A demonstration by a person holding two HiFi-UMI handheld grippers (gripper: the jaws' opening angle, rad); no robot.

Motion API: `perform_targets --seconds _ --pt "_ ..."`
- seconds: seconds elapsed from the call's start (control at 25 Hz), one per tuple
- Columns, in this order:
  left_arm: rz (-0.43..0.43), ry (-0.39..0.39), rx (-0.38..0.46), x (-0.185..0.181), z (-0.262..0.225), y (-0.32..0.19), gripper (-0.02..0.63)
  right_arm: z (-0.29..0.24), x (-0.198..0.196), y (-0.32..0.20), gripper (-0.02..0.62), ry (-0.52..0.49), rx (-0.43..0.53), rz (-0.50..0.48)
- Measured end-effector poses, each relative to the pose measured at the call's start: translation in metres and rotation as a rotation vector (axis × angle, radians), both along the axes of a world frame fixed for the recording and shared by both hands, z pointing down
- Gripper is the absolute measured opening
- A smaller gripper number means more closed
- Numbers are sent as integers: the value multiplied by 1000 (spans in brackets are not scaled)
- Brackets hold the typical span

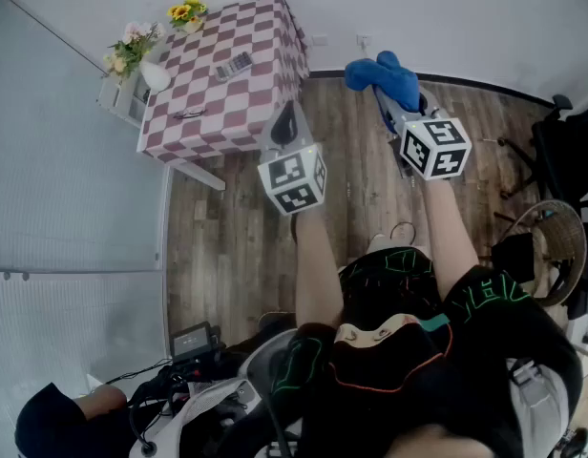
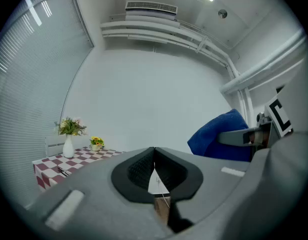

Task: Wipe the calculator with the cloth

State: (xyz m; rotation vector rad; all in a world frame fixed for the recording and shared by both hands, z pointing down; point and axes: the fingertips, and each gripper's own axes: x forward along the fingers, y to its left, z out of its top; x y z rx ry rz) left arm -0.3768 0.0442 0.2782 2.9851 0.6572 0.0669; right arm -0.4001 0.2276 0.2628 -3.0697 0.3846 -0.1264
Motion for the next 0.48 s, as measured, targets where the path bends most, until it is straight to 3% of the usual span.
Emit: perform_targets --seconds 0.48 --pt "18 -16 1 2 11 14 11 15 3 11 106 -18 8 13"
